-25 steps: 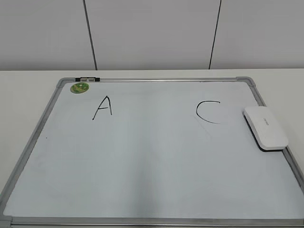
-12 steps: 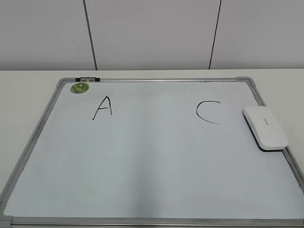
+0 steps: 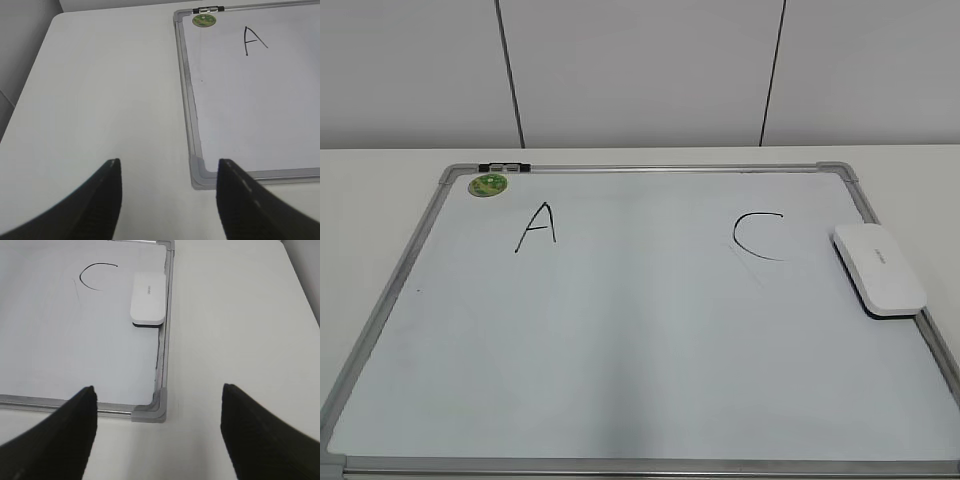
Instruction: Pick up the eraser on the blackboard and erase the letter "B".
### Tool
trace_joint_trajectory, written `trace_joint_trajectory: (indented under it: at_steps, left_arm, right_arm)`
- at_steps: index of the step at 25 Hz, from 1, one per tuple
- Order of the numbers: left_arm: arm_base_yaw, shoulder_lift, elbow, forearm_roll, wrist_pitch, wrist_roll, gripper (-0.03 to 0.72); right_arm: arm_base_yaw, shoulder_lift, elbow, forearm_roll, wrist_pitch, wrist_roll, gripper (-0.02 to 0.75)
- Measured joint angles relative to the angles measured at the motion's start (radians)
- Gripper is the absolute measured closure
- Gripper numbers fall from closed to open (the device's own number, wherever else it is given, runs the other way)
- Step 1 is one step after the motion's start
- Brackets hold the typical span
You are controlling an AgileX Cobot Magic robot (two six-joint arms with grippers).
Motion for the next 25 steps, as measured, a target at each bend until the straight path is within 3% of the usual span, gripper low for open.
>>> trace_joint_trajectory:
  at_steps: [25]
  left_arm:
    - [0.0, 0.0, 0.0, 0.0, 0.0, 0.0, 0.258]
  right_arm:
    - [0.0, 0.0, 0.0, 0.0, 0.0, 0.0, 0.147]
